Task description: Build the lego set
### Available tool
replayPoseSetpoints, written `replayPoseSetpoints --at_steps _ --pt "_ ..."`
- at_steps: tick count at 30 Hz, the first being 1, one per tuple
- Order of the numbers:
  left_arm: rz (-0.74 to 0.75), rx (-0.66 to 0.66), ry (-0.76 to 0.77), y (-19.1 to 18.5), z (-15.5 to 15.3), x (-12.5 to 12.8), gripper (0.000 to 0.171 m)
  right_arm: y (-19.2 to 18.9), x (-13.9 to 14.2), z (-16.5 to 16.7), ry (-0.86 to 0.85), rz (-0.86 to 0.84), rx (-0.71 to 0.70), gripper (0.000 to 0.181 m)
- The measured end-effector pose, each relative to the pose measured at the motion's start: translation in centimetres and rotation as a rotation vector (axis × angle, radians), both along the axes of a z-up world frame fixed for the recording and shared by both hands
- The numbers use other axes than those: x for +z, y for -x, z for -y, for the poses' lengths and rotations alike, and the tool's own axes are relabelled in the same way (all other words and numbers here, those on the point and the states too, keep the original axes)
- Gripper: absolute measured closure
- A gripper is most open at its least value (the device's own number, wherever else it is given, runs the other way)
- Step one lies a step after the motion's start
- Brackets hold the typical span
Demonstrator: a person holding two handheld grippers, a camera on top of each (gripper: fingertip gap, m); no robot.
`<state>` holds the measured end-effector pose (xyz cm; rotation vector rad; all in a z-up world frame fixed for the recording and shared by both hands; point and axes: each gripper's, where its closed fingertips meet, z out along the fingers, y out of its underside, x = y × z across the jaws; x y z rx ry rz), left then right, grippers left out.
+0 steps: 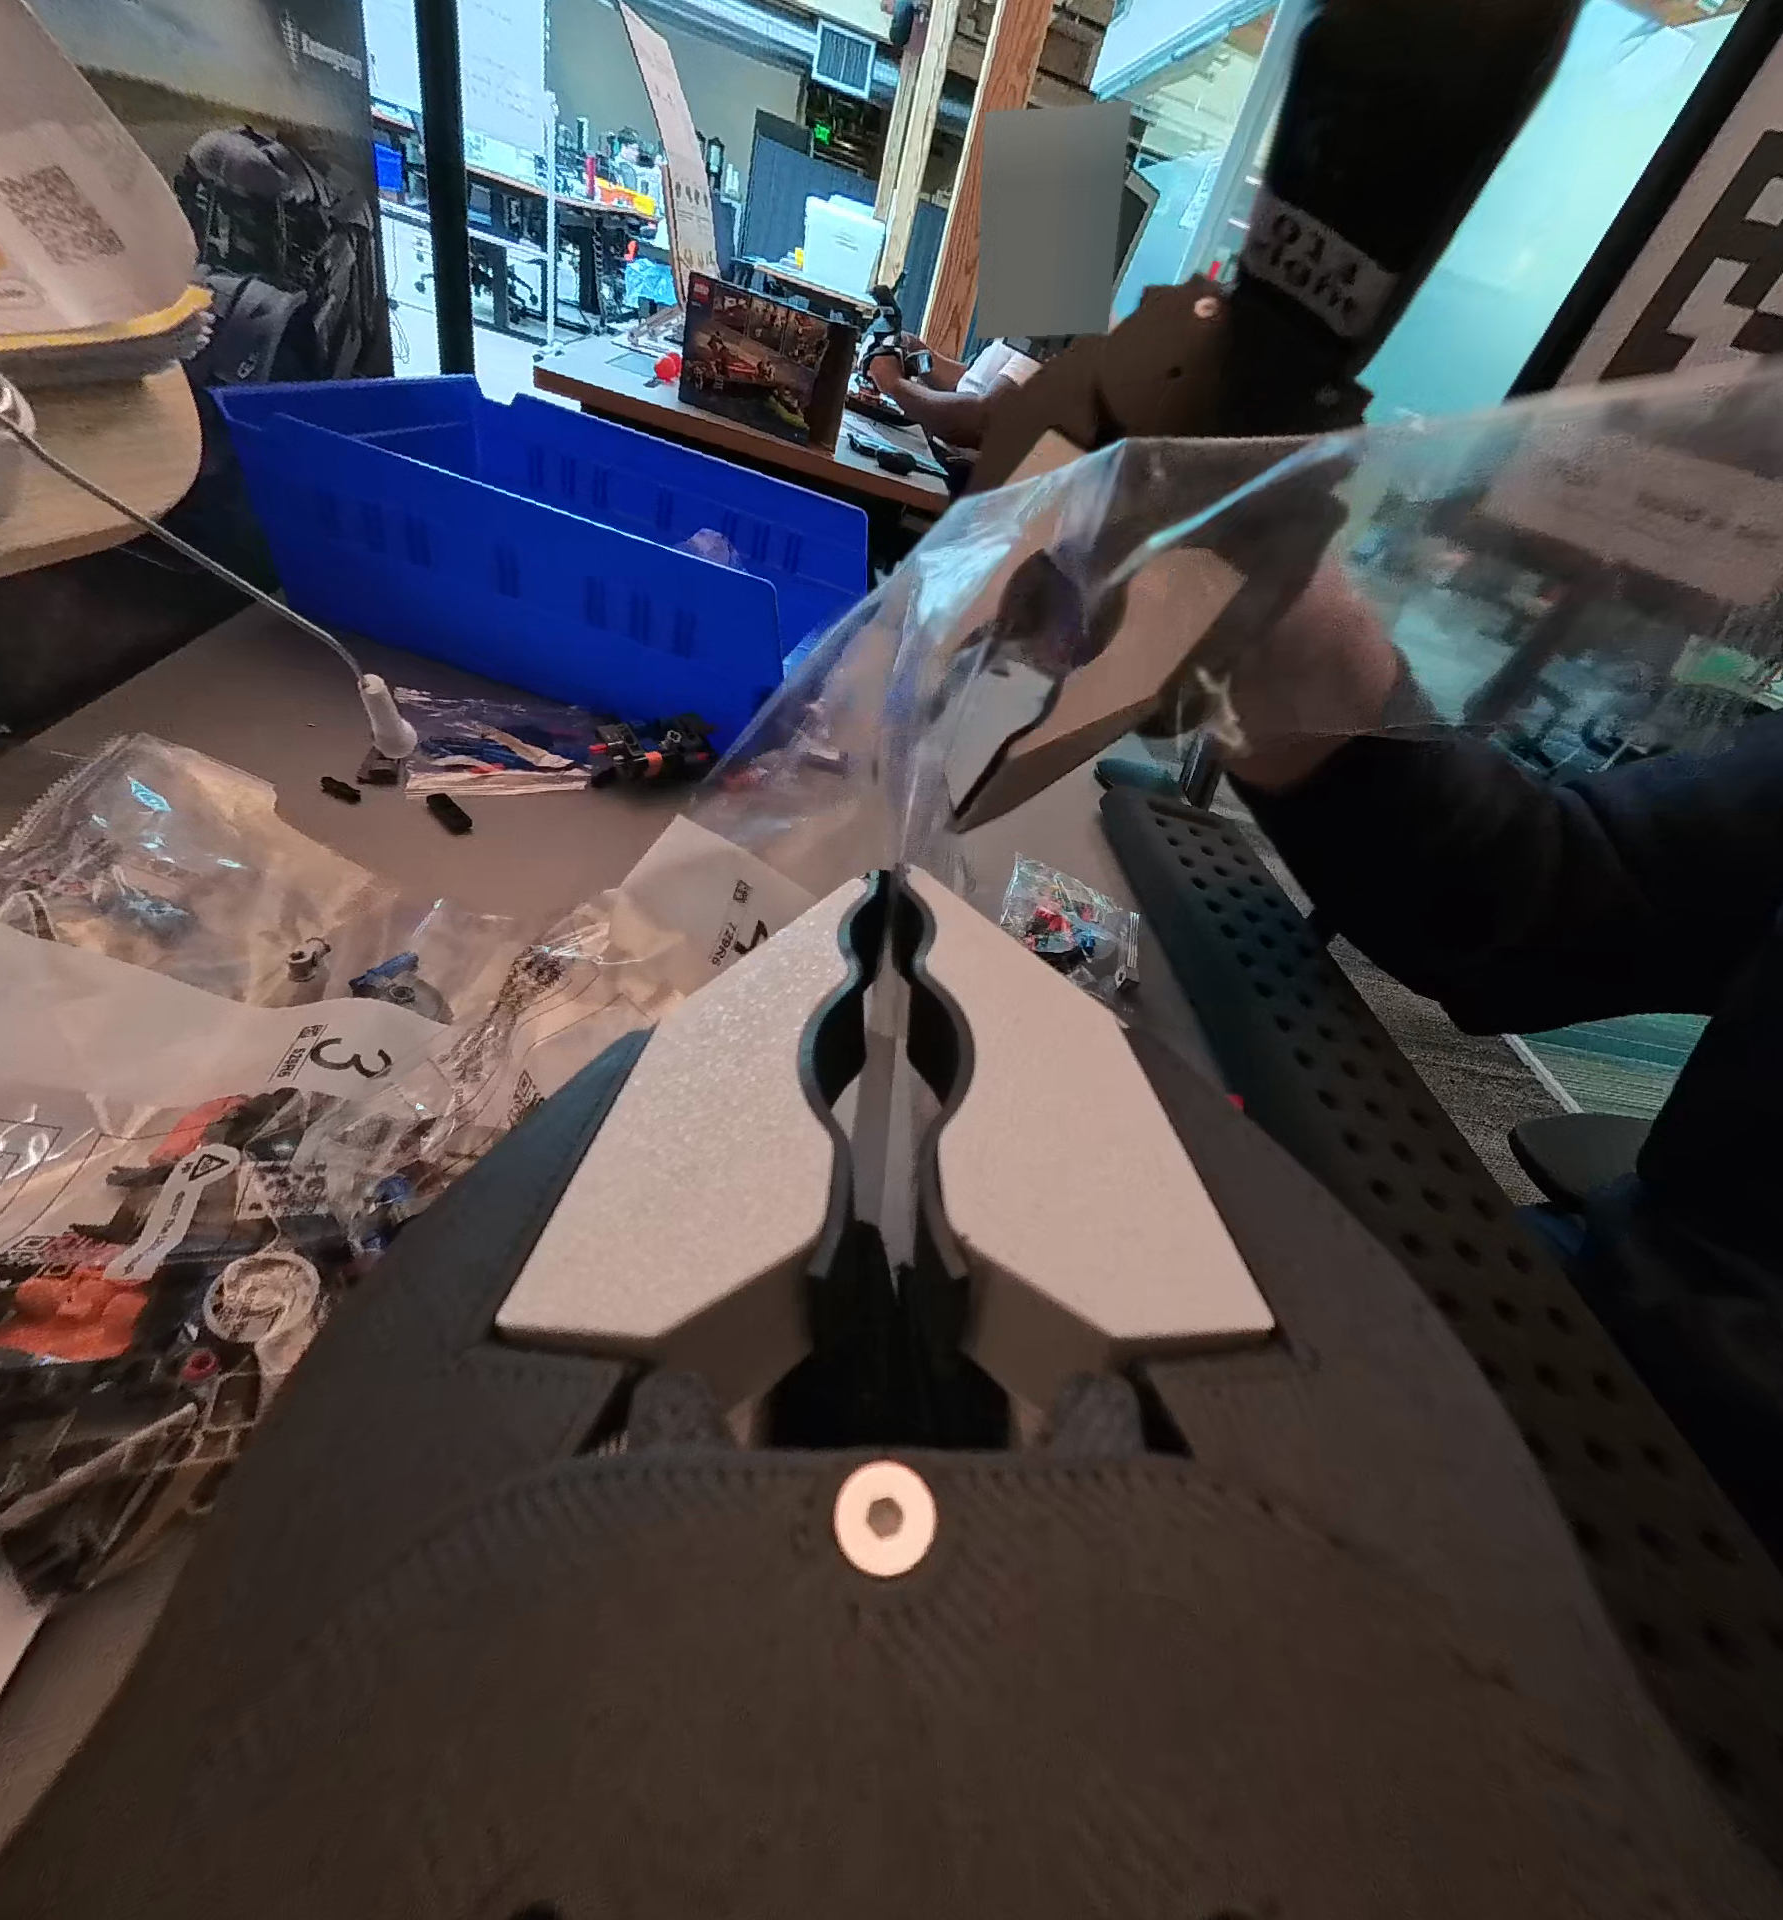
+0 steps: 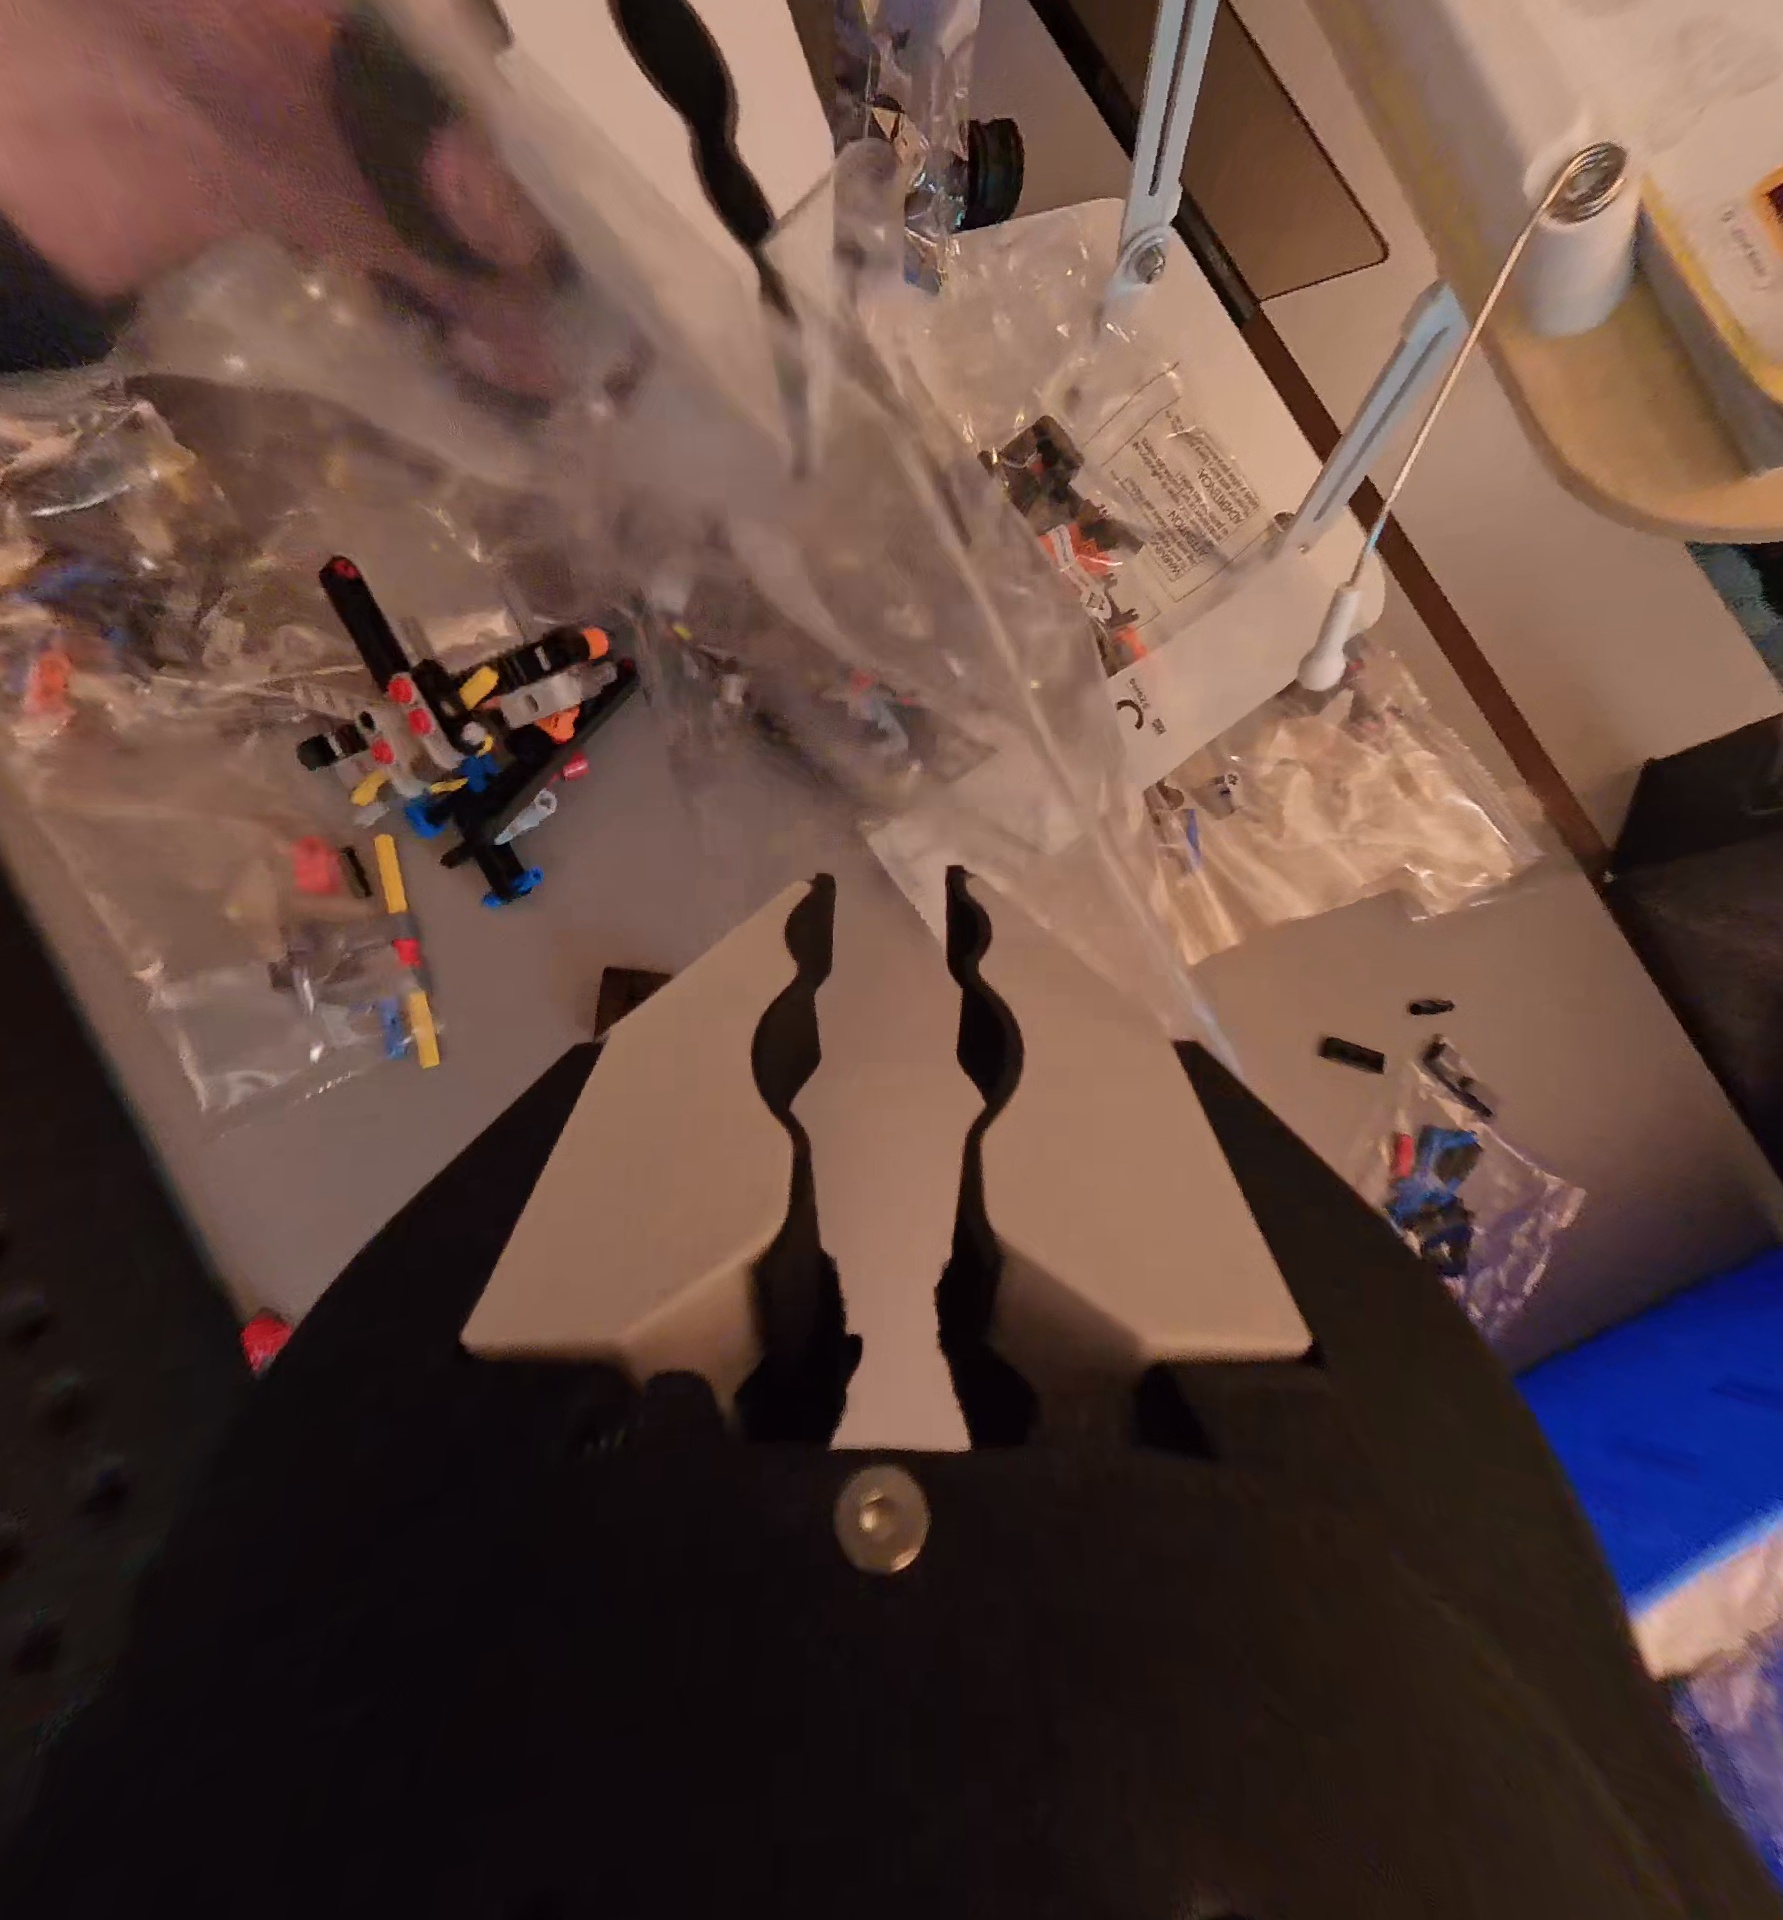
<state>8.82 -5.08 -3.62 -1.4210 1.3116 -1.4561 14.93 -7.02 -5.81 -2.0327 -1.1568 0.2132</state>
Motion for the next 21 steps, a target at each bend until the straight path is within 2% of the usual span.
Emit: replayPoseSetpoints --at_steps 2,4,6,8,11,14,16,21 --pt "-0.002 0.001 -0.001 0.0 0.0 0.0 0.171 -0.4 0.4 1.7 0.002 -0.004 0.022 0.162" --pt "-0.005 -0.001 -0.001 0.0 0.0 -0.1 0.171 -0.4 -0.5 4.3 0.079 -0.010 0.071 0.159" --pt "-0.010 -0.003 -0.001 -0.1 0.1 -0.2 0.171 -0.2 -3.0 8.1 0.234 0.047 0.172 0.158" --pt "-0.016 -0.007 -0.003 -0.3 0.2 -0.3 0.171 -1.2 -5.6 10.2 0.273 0.171 0.205 0.158" --pt "-0.020 -0.009 -0.006 -0.3 0.3 -0.4 0.171 -1.1 -8.4 14.2 0.416 0.209 0.306 0.160" --pt "-0.023 -0.010 -0.006 -0.4 0.4 -0.4 0.171 -0.7 -10.7 16.3 0.536 0.233 0.340 0.157" --pt "-0.025 -0.012 -0.008 -0.4 0.5 -0.5 0.171 -0.8 -11.6 16.9 0.540 0.270 0.367 0.168" --pt "-0.023 -0.009 -0.009 -0.3 0.4 -0.4 0.171 0.2 -11.3 17.1 0.527 0.237 0.422 0.173"
